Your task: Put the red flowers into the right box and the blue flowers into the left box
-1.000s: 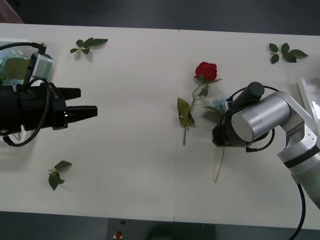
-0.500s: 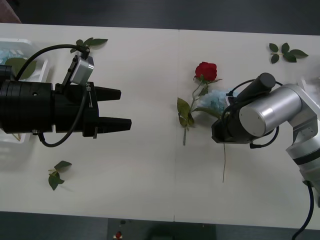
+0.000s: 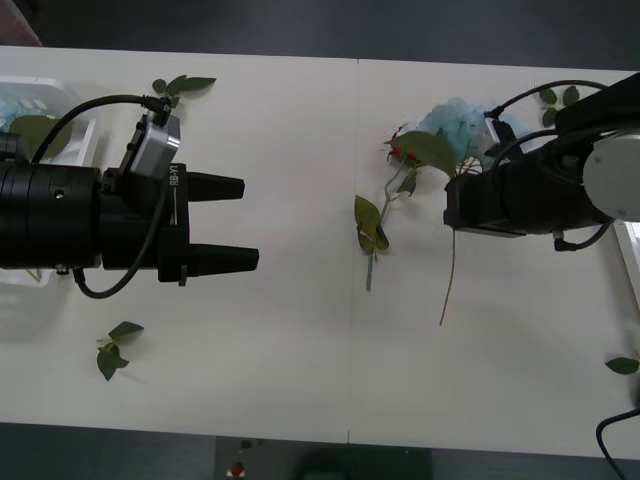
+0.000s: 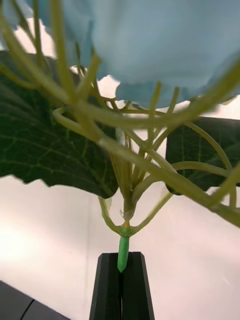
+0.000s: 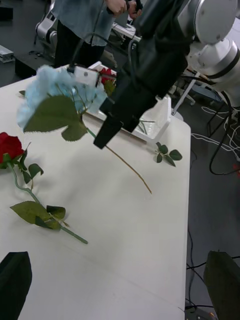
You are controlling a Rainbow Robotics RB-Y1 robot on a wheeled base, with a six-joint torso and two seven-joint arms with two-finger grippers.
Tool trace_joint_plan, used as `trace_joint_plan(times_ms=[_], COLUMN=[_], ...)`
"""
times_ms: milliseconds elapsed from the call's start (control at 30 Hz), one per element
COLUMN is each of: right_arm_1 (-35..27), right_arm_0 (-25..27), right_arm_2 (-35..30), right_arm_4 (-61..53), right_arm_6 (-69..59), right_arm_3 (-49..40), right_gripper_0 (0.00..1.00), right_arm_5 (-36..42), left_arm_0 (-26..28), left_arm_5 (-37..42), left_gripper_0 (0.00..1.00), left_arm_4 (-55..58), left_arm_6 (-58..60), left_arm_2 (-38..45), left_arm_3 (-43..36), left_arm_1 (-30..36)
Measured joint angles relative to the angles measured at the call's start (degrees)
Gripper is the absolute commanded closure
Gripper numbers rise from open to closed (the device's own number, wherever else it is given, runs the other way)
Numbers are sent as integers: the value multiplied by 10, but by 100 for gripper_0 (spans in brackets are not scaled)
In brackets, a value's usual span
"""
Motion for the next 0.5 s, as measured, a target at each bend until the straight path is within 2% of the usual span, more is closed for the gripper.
trace_joint_plan(times_ms=[167, 300, 500], right_arm_1=[29, 67, 95], right_arm_0=[-1, -21, -80], right_arm_2=[-84, -142, -169], right_arm_4=[-72, -171, -275], right_arm_6=[168, 189, 299], right_arm_3=[-9, 4, 52], right_gripper_0=[100, 100, 100], right_arm_5=[0, 0, -12], left_arm_0=[0, 0, 0], left_arm_5=[0, 0, -6], left_gripper_0=[0, 0, 0], left_arm_4=[0, 2, 26], left_arm_6=[-7, -7, -8], left_arm_2=[-3, -3, -3], left_arm_3=[0, 0, 0], left_arm_1=[-9, -13, -13])
